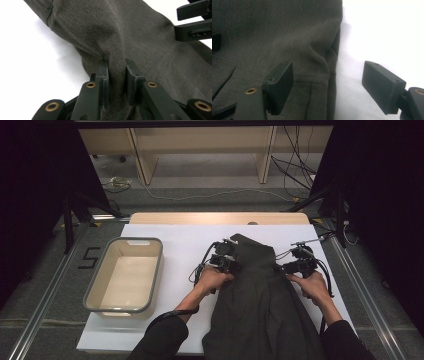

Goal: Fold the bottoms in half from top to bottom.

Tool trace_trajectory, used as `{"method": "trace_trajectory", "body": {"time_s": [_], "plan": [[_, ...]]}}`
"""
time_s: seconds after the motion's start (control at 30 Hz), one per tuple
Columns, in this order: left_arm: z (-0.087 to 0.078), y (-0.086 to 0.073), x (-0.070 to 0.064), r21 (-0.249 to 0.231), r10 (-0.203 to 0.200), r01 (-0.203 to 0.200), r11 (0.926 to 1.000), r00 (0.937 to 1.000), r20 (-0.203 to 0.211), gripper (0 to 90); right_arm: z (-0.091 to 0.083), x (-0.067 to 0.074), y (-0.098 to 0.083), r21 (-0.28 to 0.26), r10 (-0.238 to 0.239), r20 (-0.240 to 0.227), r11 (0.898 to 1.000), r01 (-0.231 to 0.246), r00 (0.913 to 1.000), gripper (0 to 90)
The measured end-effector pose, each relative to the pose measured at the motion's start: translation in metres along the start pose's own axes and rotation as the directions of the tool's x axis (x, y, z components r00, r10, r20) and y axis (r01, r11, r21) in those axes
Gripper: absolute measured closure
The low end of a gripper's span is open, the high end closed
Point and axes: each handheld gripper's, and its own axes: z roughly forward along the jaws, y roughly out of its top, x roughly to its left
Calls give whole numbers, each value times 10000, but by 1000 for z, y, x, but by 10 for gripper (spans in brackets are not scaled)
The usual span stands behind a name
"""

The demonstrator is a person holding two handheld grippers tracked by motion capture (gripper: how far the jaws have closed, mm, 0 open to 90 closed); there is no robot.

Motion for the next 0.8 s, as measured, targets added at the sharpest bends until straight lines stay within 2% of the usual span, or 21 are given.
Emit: {"method": "trace_trajectory", "body": {"time_s": [0.1, 0.2, 0.33, 0.4, 0.57, 0.67, 0.73, 0.8], "plan": [[-2, -2, 6, 31, -25, 25, 10000, 10000, 4, 756, 3, 2, 5, 159, -81, -52, 9998, 82, 10000, 257], [-2, -4, 7, -73, -6, 6, 10000, 10000, 30, 747, 8, 2, 10, 245, 6, -107, 9997, -4, 9999, 256], [-3, -2, 13, 57, -169, 170, 9998, 9998, -60, 577, 15, 4, 15, 480, -10, -154, 9988, 17, 9999, 252], [-6, -2, 18, -56, -408, 408, 9991, 9992, 58, 561, 17, 5, 17, 593, -87, -99, 9982, 93, 9999, 251], [-8, -1, 20, -180, -384, 380, 9991, 9991, -198, 508, 28, 5, 22, 1007, -76, -83, 9949, 84, 9999, 239], [-7, 1, 21, -240, -455, 447, 9987, 9984, -331, 522, 35, 8, 26, 1336, -68, -153, 9910, 88, 9999, 229], [-5, 1, 21, -231, -464, 455, 9987, 9982, -390, 553, 40, 11, 28, 1490, -231, -33, 9886, 234, 9997, 227], [-2, 1, 22, -228, -403, 394, 9990, 9983, -421, 588, 45, 14, 30, 1631, -156, -3, 9865, 154, 9999, 227]]}}
